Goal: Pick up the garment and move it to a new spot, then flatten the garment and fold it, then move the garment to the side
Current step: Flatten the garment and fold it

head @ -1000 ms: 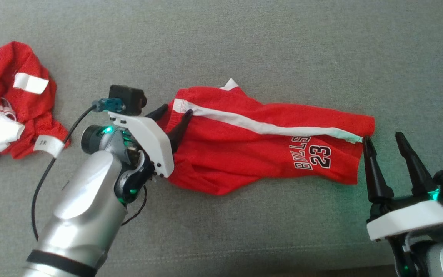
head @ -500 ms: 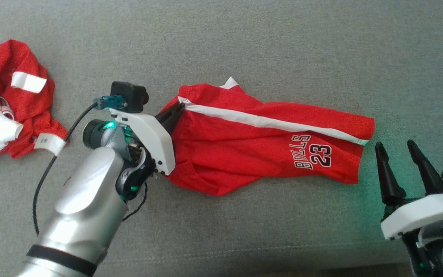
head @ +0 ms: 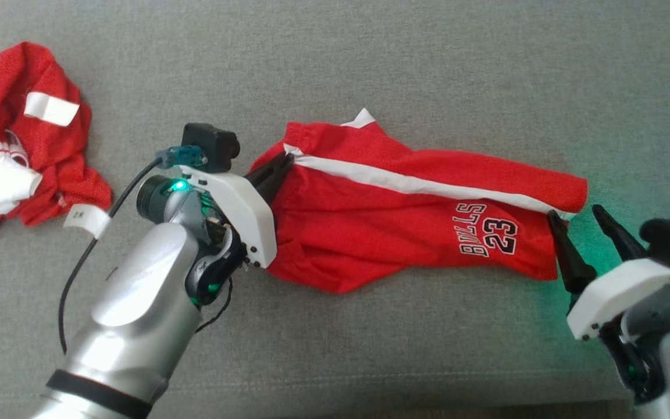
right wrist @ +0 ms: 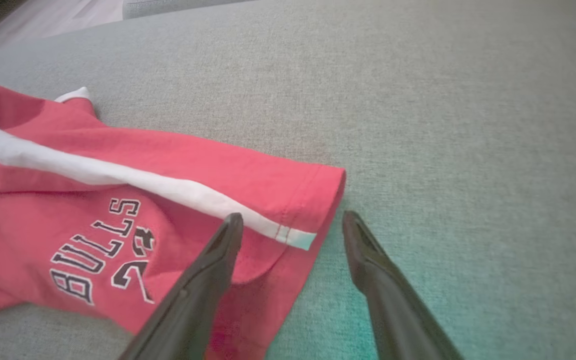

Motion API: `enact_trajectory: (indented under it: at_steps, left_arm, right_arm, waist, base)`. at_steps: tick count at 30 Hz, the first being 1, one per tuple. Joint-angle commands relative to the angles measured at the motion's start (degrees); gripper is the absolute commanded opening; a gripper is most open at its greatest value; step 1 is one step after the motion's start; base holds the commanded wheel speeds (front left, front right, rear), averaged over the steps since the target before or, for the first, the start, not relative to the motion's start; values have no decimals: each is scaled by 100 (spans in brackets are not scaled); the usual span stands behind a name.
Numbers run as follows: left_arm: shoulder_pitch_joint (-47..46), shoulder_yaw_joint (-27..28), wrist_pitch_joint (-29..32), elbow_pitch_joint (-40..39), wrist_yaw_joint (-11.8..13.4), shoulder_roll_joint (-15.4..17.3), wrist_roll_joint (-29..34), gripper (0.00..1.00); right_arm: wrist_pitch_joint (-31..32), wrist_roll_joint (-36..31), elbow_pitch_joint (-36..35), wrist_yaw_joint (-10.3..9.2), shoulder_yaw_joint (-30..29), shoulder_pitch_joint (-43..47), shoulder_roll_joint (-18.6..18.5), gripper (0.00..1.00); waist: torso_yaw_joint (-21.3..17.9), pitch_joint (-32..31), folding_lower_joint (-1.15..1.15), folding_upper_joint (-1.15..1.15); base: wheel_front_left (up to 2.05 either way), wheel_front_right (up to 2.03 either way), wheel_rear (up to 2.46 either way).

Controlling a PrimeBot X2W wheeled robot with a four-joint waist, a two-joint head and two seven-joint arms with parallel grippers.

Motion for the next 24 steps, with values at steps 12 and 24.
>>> enact_trajectory:
  at_steps: [12,24]
  left_arm:
    - [-268,135,-242,-316,42,139,84,0]
    - [-116,289,-1232,-1424,323,652,588,0]
  right_arm:
    - [-217,196,415,24,376,-589,-247,0]
    - [-718,154,-818,24,43,-479,-390,0]
  waist:
    - [88,120,0,0]
    - [102,-345,0,0]
  base:
    - [0,0,0]
    - [0,0,0]
